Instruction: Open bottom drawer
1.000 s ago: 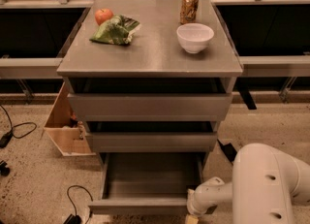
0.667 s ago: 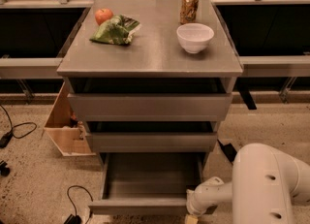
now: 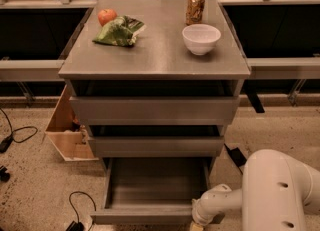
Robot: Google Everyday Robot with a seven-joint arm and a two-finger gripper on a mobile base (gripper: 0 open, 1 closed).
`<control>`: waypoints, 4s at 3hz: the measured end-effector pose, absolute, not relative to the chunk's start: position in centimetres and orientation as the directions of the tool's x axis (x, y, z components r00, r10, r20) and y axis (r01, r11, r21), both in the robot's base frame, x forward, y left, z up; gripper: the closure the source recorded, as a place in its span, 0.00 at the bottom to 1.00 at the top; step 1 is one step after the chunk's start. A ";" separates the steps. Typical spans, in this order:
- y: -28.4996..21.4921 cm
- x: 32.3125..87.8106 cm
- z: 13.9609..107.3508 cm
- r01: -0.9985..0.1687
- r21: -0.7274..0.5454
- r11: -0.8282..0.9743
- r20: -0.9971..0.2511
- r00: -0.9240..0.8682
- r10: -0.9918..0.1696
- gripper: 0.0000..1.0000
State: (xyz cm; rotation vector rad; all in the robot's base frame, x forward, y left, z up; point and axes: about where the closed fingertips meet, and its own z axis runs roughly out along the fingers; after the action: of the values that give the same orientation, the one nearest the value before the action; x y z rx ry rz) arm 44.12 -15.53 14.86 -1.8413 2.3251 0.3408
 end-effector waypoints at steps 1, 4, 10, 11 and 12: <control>-15.9 43.6 14.5 -0.970 0.102 0.222 -0.245 -0.241 -0.939 0.50; -16.3 41.2 14.7 -0.960 0.164 0.228 -0.224 -0.261 -0.939 1.00; -16.1 40.1 14.9 -0.950 0.212 0.230 -0.235 -0.278 -0.931 1.00; -16.1 40.1 14.9 -0.950 0.212 0.230 -0.235 -0.278 -0.931 0.81; -16.1 40.1 14.9 -0.950 0.212 0.230 -0.235 -0.278 -0.931 0.58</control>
Offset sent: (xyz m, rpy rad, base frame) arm -0.2428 -0.0141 -0.0286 -0.1008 0.4977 -0.1216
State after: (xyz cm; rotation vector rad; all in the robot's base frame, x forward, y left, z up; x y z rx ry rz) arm 40.13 -16.07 14.87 -1.8504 2.4172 0.4860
